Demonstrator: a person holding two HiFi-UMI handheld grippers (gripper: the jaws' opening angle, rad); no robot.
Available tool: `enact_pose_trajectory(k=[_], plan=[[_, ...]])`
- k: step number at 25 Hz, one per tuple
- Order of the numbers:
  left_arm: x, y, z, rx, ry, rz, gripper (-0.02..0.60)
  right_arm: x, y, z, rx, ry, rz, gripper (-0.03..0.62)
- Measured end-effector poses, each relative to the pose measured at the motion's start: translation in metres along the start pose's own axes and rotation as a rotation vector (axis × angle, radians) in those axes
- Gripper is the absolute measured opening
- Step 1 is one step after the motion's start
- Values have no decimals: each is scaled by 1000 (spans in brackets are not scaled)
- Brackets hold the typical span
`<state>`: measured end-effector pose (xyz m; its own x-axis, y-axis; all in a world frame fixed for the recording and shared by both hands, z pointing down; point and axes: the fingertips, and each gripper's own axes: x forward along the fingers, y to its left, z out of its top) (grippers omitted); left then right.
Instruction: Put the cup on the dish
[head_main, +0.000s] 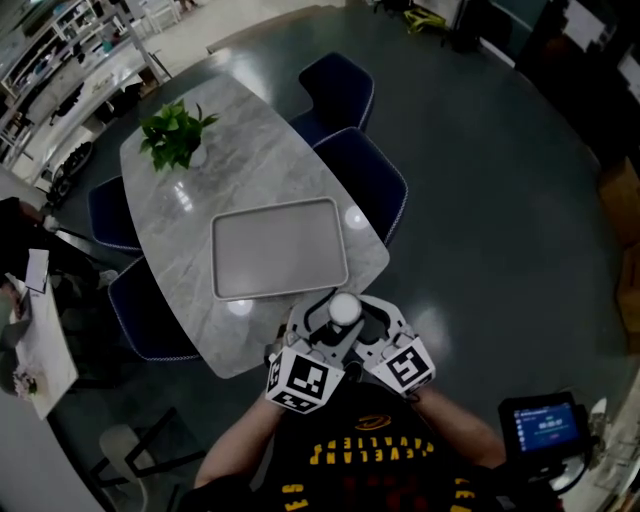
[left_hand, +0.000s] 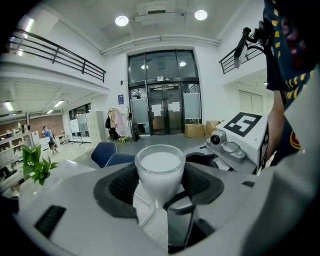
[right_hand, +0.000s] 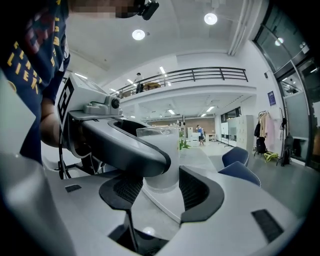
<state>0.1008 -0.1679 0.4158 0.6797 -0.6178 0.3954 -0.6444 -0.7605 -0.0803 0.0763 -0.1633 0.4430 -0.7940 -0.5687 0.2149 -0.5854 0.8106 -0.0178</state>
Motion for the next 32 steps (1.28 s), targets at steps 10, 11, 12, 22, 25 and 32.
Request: enact_pose_trajectory(k=[10, 11, 12, 22, 25, 32], plan=[[39, 52, -7, -41, 3, 10, 267, 45, -45, -6, -20, 39, 18, 224], [42, 57, -8, -42, 2, 12, 267, 50, -49, -7, -28, 44, 20, 224], [45, 62, -9, -43, 1, 12, 267, 55, -52, -8, -34, 52, 22, 224], [75, 102, -22, -57, -1, 3, 267, 93, -84, -21, -22, 84, 17, 224], [83, 113, -26, -58, 0, -1, 267, 104, -93, -25, -42, 101, 14, 224], [85, 126, -28, -51, 3, -8, 268, 116, -98, -24, -58, 124, -11, 224]])
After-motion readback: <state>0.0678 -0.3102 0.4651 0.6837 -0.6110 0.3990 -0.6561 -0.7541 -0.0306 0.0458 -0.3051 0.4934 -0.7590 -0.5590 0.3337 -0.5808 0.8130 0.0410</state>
